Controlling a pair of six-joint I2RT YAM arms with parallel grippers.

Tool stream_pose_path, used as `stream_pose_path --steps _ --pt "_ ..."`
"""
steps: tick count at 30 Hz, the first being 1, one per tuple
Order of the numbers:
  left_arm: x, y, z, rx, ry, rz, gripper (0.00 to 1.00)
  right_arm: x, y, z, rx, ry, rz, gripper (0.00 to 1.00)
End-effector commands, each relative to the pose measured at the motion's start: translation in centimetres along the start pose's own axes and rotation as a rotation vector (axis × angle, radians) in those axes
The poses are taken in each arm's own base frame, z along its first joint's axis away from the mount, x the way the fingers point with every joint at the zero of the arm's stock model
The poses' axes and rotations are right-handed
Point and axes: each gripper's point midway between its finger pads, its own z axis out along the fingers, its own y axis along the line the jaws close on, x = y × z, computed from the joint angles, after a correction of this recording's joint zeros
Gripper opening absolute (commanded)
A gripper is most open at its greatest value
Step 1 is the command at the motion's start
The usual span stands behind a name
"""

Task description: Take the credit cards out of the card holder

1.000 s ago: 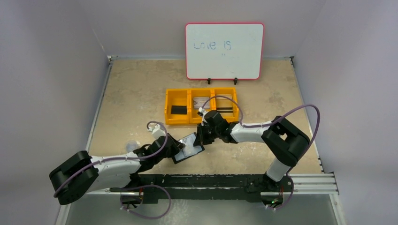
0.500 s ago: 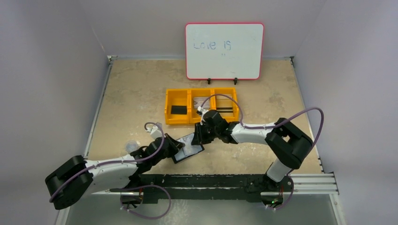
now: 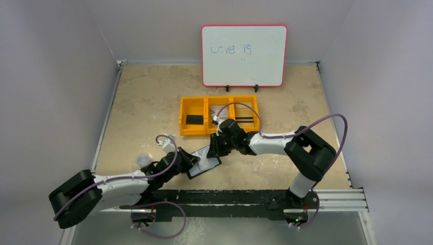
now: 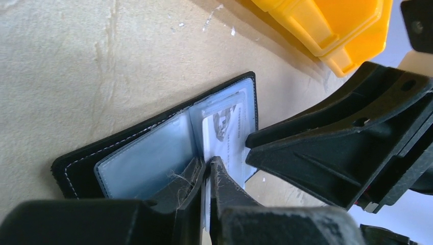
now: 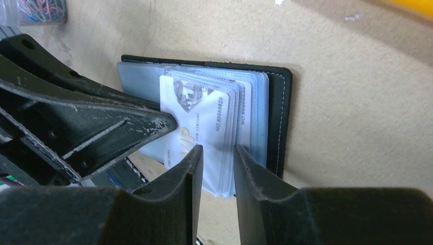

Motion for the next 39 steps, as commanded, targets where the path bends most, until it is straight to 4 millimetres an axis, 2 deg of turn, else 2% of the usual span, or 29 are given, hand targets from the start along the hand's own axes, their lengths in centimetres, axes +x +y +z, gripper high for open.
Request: stream_pose_path --steps 1,8,13,15,19,21,27,29,31,36,39 --pt "0.4 0.1 0.0 -0.01 0.019 0.027 0.06 -0.8 -1.0 0.9 0.08 -0.004 -0.007 0.29" --pt "0.6 0.0 -0.3 0.01 0.035 0.02 0.17 0.2 -3.3 0.8 0.2 0.008 0.007 0.17" --pt "1.0 -0.4 -0.6 0.031 0.057 0.023 0.2 0.7 -2.7 1.1 0.167 0.027 -0.008 0.17" --pt "1.2 -0.6 -0.6 0.04 0.069 0.03 0.2 0.7 -2.9 1.2 0.179 0.029 -0.003 0.17" --pt "1.5 -0.4 -0.7 0.035 0.087 0.037 0.08 0.9 -3.1 1.3 0.191 0.038 0.006 0.17" --pt "1.5 -0.2 -0.7 0.035 0.086 0.034 0.08 1.0 -3.3 1.5 0.197 0.044 0.012 0.17" --pt "1.3 -0.5 -0.9 0.054 0.072 0.022 0.24 0.8 -3.2 1.3 0.196 0.033 0.015 0.18" --pt "1.2 -0.4 -0.9 0.055 0.069 0.018 0.24 0.8 -3.1 1.3 0.193 0.034 0.015 0.18" --pt "1.2 -0.2 -1.0 0.052 0.068 0.016 0.22 0.9 -3.1 1.3 0.189 0.036 0.017 0.18" --pt "1.1 -0.2 -0.9 0.052 0.06 0.0 0.06 0.9 -2.9 1.4 0.179 0.038 0.013 0.18" --pt "1.0 -0.7 -1.0 0.062 0.06 0.001 0.06 0.6 -2.7 1.5 0.171 0.033 0.013 0.18"
